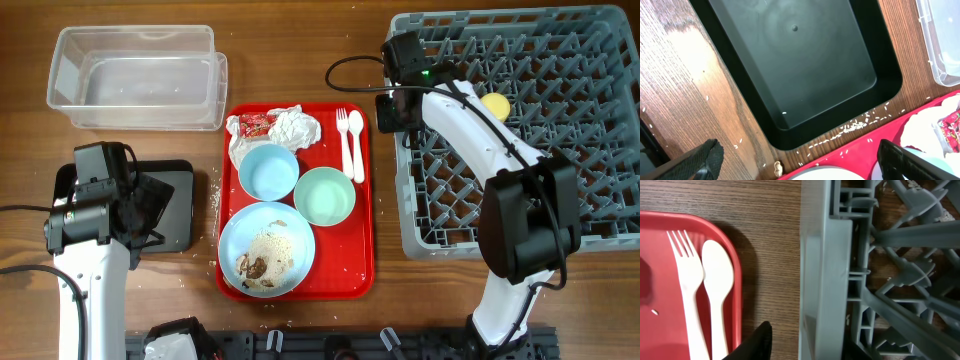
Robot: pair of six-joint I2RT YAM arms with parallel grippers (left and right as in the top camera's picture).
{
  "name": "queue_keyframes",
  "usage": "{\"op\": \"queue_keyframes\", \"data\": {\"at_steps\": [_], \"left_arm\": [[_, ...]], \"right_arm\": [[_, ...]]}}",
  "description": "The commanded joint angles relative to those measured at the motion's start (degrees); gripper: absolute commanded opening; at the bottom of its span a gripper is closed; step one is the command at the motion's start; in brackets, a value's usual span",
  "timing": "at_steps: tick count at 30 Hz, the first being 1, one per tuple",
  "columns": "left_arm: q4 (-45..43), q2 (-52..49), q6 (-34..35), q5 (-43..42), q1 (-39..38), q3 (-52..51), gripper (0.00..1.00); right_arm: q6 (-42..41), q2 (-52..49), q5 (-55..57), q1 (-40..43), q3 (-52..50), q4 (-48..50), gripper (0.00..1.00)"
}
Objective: Sort waste into correct bins and load items into the dishwasher rack
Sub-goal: 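Raise the right gripper and move it back toward the red tray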
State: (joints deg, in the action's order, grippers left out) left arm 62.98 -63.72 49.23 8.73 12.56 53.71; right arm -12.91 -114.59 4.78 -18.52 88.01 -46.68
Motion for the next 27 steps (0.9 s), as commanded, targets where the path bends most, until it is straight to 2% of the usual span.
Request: {"op": "queue_keyframes", "data": {"at_steps": [1, 7, 12, 15, 19, 24, 27], "left_arm": [[-0.15, 0.61, 0.76, 0.96, 0.09, -0.13, 1.00], [-0.13, 0.61, 0.74, 0.96, 0.09, -0.13, 1.00], [-0.15, 0.61, 0.76, 0.96, 0.09, -0.13, 1.00], [-0.13, 0.61, 0.76, 0.96, 0.09, -0.13, 1.00], [-0.15, 0.61, 0.76, 0.96, 0.09, -0.13, 1.00], [-0.15, 0.61, 0.76, 0.96, 0.09, -0.13, 1.00], [-0.15, 0.61, 0.76, 0.96, 0.09, -0.13, 1.00]], "right_arm": [[-0.81, -1.16, -2.29, -0.59, -0.39, 2.56, 0.29], [-3.82, -1.16, -2.27, -0.59, -0.39, 6.62, 0.18], [-3.78, -1.16, -2.32, -0.59, -0.39, 6.78, 0.16], [-0.15, -1.16, -5.33, -0.59, -0.39, 4.83, 0.08], [3.89, -1.16, -6.12, -0.55, -0.39, 1.62, 0.08], [3.58, -1.14, -3.76, -0.52, -0.37, 0.39, 0.12], [0.55, -1.14, -3.41, -0.52, -0.09, 1.77, 0.16]]}}
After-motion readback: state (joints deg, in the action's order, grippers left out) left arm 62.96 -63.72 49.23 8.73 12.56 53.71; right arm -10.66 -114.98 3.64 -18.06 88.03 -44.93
